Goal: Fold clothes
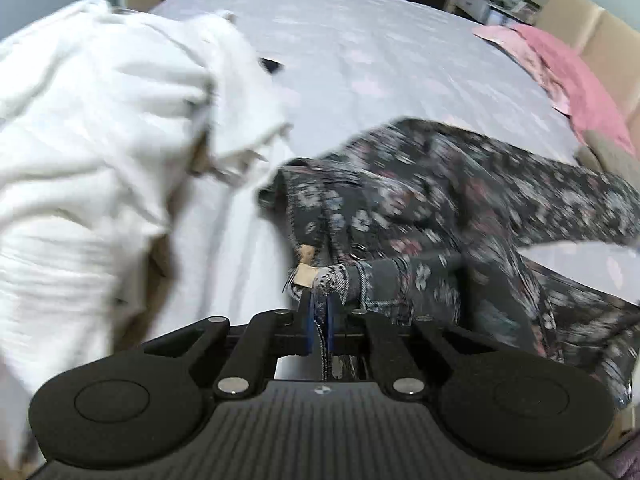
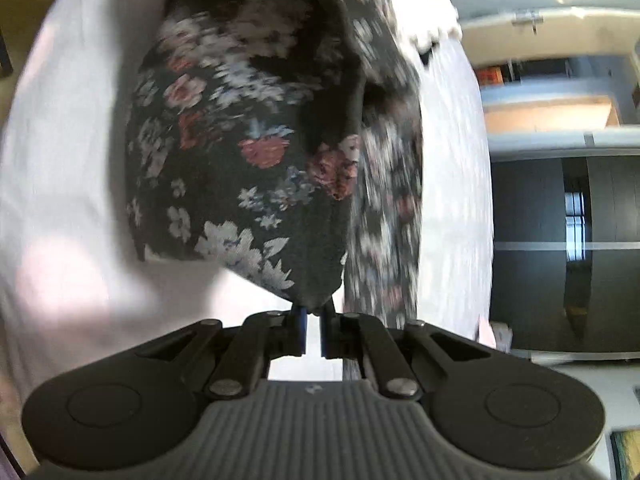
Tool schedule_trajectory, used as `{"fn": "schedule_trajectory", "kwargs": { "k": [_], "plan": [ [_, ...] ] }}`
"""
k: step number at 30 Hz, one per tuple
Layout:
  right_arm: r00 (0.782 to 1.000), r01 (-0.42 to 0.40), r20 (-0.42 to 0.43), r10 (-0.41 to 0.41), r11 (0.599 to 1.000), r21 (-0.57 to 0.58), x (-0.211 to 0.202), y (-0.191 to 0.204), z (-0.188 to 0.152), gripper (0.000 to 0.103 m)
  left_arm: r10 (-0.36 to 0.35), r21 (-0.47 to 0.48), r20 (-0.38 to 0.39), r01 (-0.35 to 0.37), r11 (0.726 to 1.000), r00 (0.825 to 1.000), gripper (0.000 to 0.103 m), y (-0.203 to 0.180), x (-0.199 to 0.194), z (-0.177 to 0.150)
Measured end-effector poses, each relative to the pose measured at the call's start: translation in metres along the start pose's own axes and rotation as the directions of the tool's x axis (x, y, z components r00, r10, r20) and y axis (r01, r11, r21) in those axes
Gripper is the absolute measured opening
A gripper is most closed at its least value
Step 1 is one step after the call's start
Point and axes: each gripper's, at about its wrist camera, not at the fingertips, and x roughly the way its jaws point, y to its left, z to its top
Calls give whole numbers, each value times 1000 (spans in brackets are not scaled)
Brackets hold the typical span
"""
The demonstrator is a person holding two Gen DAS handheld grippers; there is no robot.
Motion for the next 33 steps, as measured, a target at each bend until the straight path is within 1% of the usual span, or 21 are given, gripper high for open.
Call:
{"fn": "schedule_trajectory", "kwargs": {
  "k": [2, 4, 5, 8, 11, 13, 14, 16, 17, 20, 24, 26, 28, 29, 30, 31, 32, 33],
  "plan": [
    [998, 13, -58, -12, 1000, 21, 1, -5, -16, 6, 80, 36, 15, -80, 996, 997, 4, 3, -4, 3],
    [993, 22, -114, -17, 999, 47, 2, -11, -32, 6, 155, 81, 14, -156, 985, 988, 4, 5, -4, 6],
    [991, 12, -135, -3, 998, 67, 3, -13, -38, 6, 176, 91, 2, -176, 980, 984, 4, 8, -2, 7],
    [985, -39, -164, 57, 993, 110, 3, -14, -50, 6, 223, 100, -35, -219, 971, 974, 4, 19, 6, 9],
    [979, -80, -179, 96, 993, 90, 8, -5, -47, 7, 223, 97, -75, -216, 972, 972, 5, 24, 16, 6],
    [977, -111, -166, 132, 985, 129, 5, -7, -48, 8, 200, 85, -100, -192, 978, 975, 8, 26, 21, 2],
    [977, -119, -158, 144, 980, 157, 2, -9, -51, 8, 202, 90, -93, -194, 977, 975, 9, 26, 21, 1],
    [980, -106, -143, 142, 967, 231, -4, -22, -58, 9, 230, 115, -54, -223, 968, 972, 9, 24, 19, -3],
    [981, -100, -136, 141, 958, 269, -6, -28, -61, 9, 237, 124, -39, -231, 965, 971, 11, 23, 17, -4],
    [982, -93, -119, 147, 922, 376, -1, -44, -68, 11, 233, 144, -5, -230, 963, 972, 20, 18, 8, -8],
    [987, -82, -71, 143, 833, 547, -3, -67, -78, 11, 214, 160, 3, -211, 964, 977, 24, 11, 6, -9],
    [992, -65, -44, 116, 785, 616, 0, -81, -78, 16, 217, 165, 1, -214, 963, 976, 25, 7, 11, -8],
    [994, -68, -22, 110, 746, 663, 6, -90, -71, 25, 217, 161, -5, -213, 964, 976, 26, 5, 15, -7],
    [994, -70, -11, 106, 725, 685, 9, -94, -67, 27, 216, 158, -9, -212, 964, 976, 26, 4, 18, -7],
    [995, -75, 1, 105, 706, 704, 12, -98, -63, 28, 215, 154, -12, -211, 965, 976, 26, 3, 20, -6],
    [993, -91, 16, 113, 697, 712, 16, -100, -57, 30, 213, 149, -15, -208, 967, 977, 26, 2, 23, -6],
    [991, -112, 34, 126, 684, 720, 21, -102, -50, 31, 208, 143, -18, -203, 969, 978, 26, 2, 26, -5],
    [987, -148, 63, 151, 663, 734, 28, -104, -44, 33, 203, 137, -21, -199, 970, 979, 26, 1, 28, -5]
  ]
}}
